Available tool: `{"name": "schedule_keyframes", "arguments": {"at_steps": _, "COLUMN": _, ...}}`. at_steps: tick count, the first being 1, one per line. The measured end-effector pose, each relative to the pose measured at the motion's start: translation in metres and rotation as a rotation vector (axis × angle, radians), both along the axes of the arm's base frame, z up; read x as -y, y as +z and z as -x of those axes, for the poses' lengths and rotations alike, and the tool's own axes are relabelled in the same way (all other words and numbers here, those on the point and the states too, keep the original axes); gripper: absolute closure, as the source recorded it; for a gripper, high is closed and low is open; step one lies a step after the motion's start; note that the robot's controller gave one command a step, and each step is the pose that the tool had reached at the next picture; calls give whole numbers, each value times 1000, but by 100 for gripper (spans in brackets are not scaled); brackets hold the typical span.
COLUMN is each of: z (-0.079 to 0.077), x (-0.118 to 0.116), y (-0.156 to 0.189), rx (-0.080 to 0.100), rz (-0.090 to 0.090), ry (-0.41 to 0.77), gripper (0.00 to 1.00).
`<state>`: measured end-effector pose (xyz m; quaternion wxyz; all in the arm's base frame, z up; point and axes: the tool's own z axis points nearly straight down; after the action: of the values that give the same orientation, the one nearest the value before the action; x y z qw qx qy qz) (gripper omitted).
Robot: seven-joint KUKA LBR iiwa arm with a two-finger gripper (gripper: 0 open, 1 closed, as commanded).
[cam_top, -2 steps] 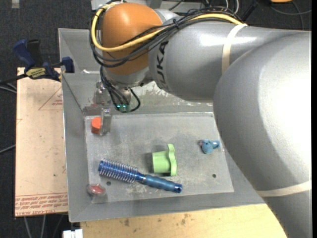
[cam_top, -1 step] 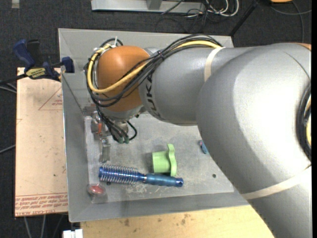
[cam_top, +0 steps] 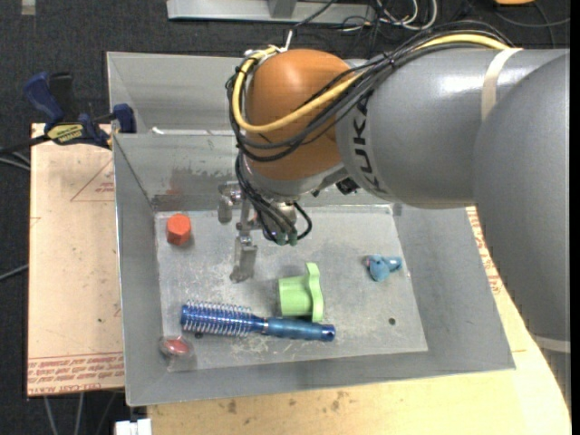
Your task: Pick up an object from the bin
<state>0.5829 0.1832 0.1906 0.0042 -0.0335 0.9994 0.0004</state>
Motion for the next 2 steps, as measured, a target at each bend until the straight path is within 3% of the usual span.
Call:
{"name": "schedule_keyframes", "arguments": {"at_steps": 1, "z": 28, "x": -41, "y": -43, "rx": -11, "rz": -1, "ry": -145, "gripper": 0}}
{"name": "schedule_keyframes", "arguments": {"at_steps": 2, "z": 54, "x": -67, "y": -94, "rx": -12, "rz": 0, "ry": -309, "gripper": 0}}
